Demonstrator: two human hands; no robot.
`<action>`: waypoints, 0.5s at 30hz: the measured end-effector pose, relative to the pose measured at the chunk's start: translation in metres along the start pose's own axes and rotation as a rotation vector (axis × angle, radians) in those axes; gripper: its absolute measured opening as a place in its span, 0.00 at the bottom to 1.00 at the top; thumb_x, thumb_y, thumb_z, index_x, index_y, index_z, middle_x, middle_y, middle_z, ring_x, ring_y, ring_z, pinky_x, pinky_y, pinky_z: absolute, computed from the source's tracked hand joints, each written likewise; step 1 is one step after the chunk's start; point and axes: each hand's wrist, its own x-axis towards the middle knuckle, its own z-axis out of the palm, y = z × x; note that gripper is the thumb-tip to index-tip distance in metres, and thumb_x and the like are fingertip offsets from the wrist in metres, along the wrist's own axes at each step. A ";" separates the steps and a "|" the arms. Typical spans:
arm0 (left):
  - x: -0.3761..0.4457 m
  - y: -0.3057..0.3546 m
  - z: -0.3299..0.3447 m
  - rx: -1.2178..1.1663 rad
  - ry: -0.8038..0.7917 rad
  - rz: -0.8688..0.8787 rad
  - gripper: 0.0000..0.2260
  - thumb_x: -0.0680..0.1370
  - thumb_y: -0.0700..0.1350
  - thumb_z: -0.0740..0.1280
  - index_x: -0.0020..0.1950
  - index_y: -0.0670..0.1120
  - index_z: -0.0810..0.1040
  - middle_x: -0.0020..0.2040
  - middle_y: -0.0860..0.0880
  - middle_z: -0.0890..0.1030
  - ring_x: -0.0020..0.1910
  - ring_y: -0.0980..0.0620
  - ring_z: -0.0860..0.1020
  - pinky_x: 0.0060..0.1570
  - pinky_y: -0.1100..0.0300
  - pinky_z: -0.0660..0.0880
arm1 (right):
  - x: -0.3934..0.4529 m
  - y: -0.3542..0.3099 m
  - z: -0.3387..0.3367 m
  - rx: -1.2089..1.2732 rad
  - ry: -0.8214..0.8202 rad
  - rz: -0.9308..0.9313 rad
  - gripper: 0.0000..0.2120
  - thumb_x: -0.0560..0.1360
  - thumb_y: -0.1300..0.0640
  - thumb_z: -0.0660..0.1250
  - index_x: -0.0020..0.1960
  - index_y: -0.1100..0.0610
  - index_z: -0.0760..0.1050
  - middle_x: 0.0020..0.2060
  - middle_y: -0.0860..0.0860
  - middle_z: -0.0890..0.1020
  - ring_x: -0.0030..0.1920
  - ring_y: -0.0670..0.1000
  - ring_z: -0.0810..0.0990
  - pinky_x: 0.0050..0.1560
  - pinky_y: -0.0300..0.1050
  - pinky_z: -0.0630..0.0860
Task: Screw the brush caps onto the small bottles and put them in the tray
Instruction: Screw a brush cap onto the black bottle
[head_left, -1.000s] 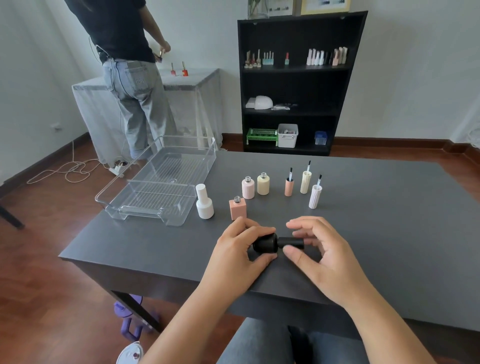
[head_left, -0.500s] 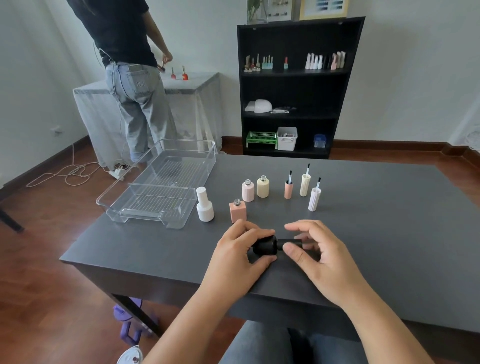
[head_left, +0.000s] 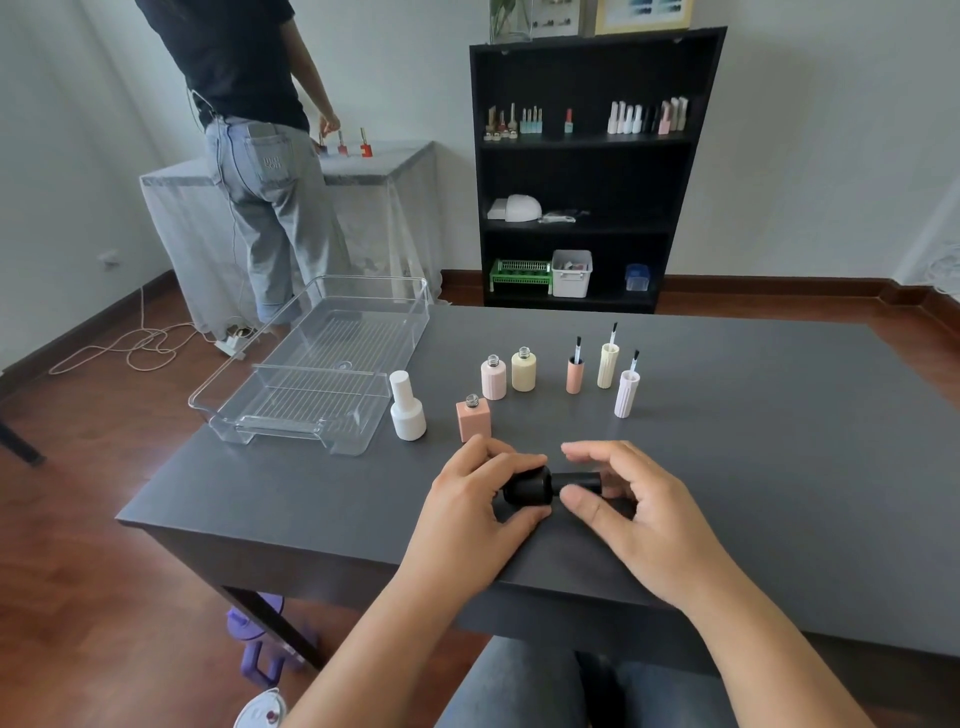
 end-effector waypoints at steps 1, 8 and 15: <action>0.000 0.000 0.000 0.002 0.000 0.002 0.18 0.67 0.44 0.78 0.55 0.52 0.82 0.48 0.55 0.76 0.43 0.62 0.73 0.44 0.68 0.71 | -0.001 0.001 0.000 -0.044 0.001 -0.039 0.14 0.73 0.54 0.72 0.57 0.43 0.78 0.51 0.41 0.80 0.48 0.47 0.77 0.50 0.32 0.72; 0.000 0.001 0.001 0.006 0.005 0.003 0.18 0.67 0.43 0.78 0.55 0.52 0.82 0.48 0.56 0.76 0.44 0.62 0.74 0.46 0.69 0.71 | 0.001 0.004 0.000 -0.099 0.073 -0.097 0.10 0.73 0.63 0.72 0.50 0.50 0.82 0.41 0.44 0.80 0.40 0.49 0.77 0.42 0.31 0.72; -0.001 0.001 0.000 -0.012 0.027 0.025 0.16 0.67 0.42 0.78 0.53 0.50 0.83 0.48 0.54 0.76 0.45 0.58 0.75 0.46 0.62 0.74 | 0.002 0.001 0.000 -0.004 0.072 0.014 0.10 0.73 0.43 0.64 0.51 0.43 0.80 0.36 0.45 0.82 0.37 0.43 0.79 0.39 0.29 0.72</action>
